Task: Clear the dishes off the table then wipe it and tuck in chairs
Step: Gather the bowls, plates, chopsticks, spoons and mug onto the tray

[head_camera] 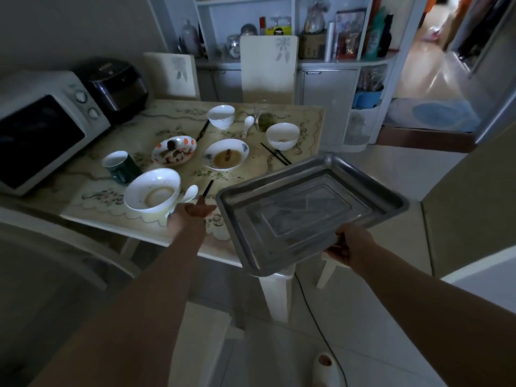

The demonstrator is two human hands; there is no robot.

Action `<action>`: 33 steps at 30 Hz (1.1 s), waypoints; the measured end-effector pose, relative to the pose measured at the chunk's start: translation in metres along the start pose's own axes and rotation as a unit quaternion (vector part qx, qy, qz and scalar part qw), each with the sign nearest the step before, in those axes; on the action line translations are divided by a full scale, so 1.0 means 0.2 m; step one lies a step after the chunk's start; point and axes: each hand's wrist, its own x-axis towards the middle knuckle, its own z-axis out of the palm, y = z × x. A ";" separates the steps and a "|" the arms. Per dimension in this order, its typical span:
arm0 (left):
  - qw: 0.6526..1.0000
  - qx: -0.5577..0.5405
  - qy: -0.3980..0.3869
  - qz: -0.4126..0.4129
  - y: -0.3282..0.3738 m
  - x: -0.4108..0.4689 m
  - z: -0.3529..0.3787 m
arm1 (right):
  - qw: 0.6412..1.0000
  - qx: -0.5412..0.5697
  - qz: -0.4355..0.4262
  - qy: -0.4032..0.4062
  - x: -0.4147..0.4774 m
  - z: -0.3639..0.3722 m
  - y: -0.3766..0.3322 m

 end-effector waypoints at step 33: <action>0.986 -0.150 -0.042 -0.056 0.15 -0.04 -0.04 | 0.985 -0.099 0.039 -0.133 0.06 0.31 0.24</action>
